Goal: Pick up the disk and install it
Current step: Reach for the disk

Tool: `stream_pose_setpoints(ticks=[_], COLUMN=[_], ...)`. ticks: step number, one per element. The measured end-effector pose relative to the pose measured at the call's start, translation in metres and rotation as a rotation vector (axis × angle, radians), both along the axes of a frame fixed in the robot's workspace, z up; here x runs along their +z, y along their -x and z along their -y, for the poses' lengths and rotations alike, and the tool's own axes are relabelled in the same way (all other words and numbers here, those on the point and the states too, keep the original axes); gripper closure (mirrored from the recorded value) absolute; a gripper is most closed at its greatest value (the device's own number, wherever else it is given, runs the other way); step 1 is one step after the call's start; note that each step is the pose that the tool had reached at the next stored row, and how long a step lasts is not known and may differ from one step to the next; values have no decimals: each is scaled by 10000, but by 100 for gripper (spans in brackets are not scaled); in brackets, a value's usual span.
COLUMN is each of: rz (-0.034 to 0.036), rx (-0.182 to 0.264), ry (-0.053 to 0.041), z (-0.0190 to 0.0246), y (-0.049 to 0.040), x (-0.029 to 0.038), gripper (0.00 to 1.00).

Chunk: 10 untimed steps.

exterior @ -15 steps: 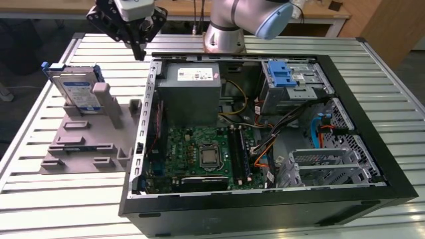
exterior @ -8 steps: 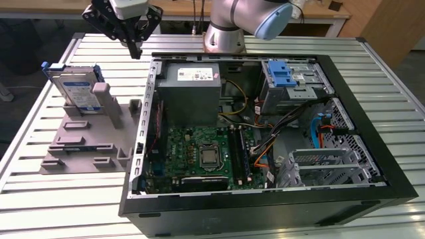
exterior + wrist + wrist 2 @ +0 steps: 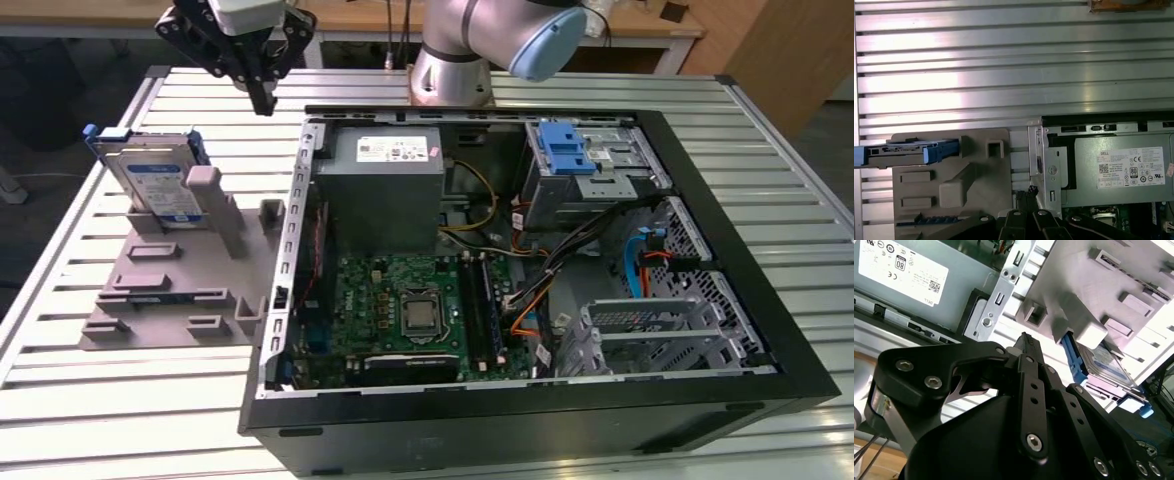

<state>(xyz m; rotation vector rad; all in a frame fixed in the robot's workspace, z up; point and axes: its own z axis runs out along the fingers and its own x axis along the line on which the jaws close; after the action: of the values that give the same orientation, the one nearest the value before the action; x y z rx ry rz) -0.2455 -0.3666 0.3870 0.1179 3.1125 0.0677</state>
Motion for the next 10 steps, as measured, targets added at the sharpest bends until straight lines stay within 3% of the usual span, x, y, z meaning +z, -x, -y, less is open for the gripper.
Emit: stream_pose_setpoints(ticks=[10], rz=[-1], rx=[-1], ry=[1], z=[-41], y=[144], x=[-7], gripper=[89])
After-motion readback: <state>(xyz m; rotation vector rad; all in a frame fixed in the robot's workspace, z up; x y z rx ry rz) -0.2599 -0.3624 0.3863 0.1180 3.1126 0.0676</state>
